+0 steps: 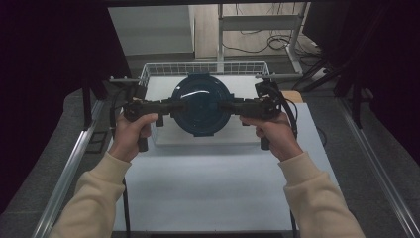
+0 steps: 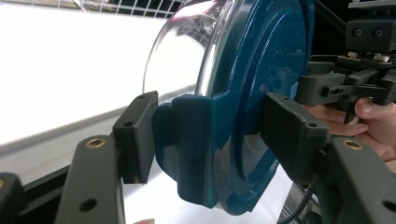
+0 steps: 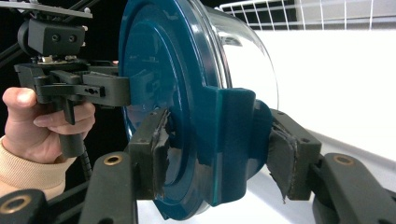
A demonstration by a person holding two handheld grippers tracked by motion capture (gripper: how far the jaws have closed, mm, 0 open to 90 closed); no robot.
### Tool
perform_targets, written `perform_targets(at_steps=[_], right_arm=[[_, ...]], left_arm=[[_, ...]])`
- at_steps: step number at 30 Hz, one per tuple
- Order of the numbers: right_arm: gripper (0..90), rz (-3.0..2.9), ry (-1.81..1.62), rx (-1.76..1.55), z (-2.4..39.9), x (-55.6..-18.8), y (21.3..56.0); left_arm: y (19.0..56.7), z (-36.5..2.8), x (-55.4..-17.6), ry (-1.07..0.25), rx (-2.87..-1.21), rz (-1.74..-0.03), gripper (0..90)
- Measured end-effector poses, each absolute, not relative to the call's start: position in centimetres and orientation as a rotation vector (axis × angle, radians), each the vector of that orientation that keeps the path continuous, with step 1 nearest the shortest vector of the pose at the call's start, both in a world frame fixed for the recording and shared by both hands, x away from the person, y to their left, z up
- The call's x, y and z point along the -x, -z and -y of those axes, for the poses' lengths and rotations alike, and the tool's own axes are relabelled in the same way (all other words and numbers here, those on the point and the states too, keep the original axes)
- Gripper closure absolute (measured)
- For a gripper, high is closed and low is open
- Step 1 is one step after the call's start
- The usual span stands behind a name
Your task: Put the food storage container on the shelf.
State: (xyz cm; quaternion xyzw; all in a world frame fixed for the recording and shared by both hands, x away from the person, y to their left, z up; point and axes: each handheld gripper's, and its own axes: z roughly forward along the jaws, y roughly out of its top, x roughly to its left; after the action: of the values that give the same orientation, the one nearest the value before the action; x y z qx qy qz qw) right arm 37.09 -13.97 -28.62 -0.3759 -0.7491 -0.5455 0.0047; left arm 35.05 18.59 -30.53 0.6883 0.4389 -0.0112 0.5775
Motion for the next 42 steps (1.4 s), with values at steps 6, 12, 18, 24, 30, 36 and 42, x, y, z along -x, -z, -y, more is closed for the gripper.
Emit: perform_targets(at_steps=[6,12,18,24,30,36,42], right_arm=[[43.7,2.360,1.724,1.164,13.6,-38.4,27.3],[43.7,2.343,1.732,1.172,13.7,-40.1,26.8],[43.5,2.312,1.724,1.210,13.9,-41.6,26.5],[43.3,2.303,1.711,1.237,14.3,-42.5,26.5],[43.0,2.283,1.671,1.270,14.6,-43.8,27.3],[42.3,2.270,1.629,1.318,14.4,-44.7,28.0],[41.4,2.252,1.541,1.367,14.0,-46.0,29.4]], left_arm=[[29.4,-18.9,-36.3,0.017,-1.612,-1.015,38.8],[28.4,-18.9,-38.3,0.004,-1.632,-1.003,39.0],[28.1,-18.5,-40.0,0.033,-1.634,-1.022,39.0],[28.2,-18.2,-41.1,0.058,-1.634,-1.032,38.9],[29.1,-17.9,-42.6,0.093,-1.647,-1.055,38.8],[30.0,-17.8,-43.8,0.120,-1.650,-1.082,38.4],[31.2,-17.7,-44.7,0.127,-1.654,-1.131,36.2]])
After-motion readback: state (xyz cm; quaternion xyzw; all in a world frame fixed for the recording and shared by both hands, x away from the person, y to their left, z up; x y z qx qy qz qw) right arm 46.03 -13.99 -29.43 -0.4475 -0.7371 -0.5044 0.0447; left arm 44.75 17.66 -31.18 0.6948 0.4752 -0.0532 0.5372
